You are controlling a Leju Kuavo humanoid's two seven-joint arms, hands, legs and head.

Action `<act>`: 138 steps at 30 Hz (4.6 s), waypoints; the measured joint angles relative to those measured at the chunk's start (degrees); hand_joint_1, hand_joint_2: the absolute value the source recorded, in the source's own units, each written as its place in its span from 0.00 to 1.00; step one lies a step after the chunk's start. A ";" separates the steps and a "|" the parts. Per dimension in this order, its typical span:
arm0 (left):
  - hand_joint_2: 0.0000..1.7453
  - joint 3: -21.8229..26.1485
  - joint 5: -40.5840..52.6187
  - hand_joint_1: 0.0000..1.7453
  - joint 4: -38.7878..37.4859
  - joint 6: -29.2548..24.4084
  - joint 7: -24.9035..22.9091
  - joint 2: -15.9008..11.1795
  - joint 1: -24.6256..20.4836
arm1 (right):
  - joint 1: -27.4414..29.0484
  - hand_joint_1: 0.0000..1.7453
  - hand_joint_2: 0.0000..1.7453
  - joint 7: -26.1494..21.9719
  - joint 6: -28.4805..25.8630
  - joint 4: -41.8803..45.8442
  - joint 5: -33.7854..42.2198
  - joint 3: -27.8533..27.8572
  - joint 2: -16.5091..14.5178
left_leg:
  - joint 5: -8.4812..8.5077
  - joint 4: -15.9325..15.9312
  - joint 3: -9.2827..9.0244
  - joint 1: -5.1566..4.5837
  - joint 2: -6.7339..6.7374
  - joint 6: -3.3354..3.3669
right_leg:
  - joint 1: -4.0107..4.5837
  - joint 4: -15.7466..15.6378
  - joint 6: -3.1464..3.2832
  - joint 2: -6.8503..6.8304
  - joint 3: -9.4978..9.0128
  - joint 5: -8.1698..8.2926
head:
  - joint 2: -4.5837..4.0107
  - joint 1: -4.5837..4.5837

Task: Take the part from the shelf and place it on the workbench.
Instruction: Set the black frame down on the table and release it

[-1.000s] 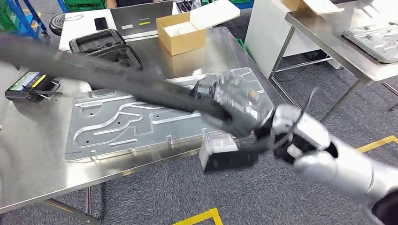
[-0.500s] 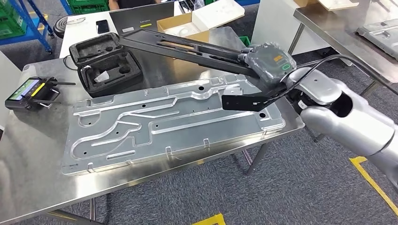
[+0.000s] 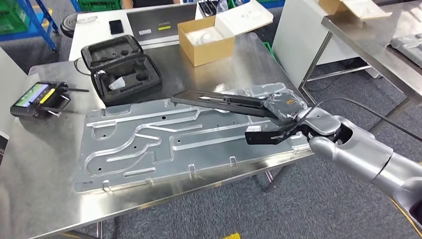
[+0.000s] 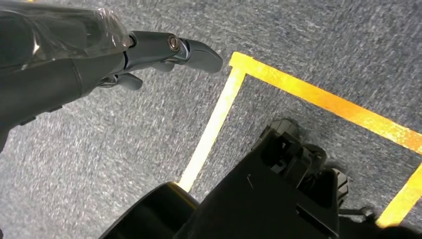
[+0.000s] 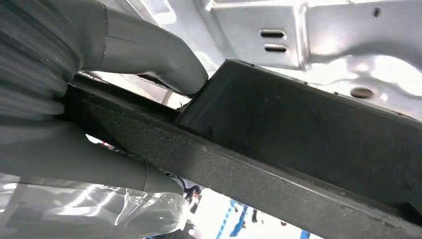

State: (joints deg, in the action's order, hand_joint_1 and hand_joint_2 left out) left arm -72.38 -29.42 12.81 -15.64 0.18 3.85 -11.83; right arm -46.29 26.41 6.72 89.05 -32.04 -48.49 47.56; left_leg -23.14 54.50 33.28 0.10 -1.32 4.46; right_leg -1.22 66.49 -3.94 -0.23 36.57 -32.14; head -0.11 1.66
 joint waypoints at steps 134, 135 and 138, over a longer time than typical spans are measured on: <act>0.00 4.62 -5.53 0.00 -0.19 -8.40 0.36 -0.98 4.37 | 43.00 0.00 0.00 -16.99 -22.74 -72.97 32.17 33.49 -49.24 | 2.92 -1.71 0.77 -1.37 1.97 -1.30 | 0.76 -15.69 2.51 0.05 -12.24 4.12 | 0.00 -0.87; 0.00 4.58 -5.54 0.00 -0.19 -8.41 0.35 -1.03 4.50 | 42.98 0.00 0.00 -16.95 -22.74 -73.23 31.94 33.27 -49.42 | 1.47 -0.33 1.44 -1.23 1.85 -1.73 | 0.53 -15.93 2.93 -0.05 -11.88 4.58 | 0.00 -0.90; 0.00 4.37 -5.54 0.00 -0.20 -8.43 0.32 -1.12 4.86 | 42.89 0.00 0.00 -16.92 -22.74 -73.77 31.45 32.74 -49.72 | -6.24 10.61 4.73 -0.18 1.65 -3.20 | 0.25 -16.02 3.50 -0.27 -10.42 5.94 | 0.00 -0.92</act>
State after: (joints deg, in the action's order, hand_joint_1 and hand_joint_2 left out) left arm -68.02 -34.95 12.61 -24.07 0.50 2.73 -6.97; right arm -3.40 9.49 -16.03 15.27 -0.60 -15.76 -2.16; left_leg -29.37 65.12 38.01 -0.08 0.33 1.26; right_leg -0.97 50.47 -0.44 -0.49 26.15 -26.20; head -0.11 0.74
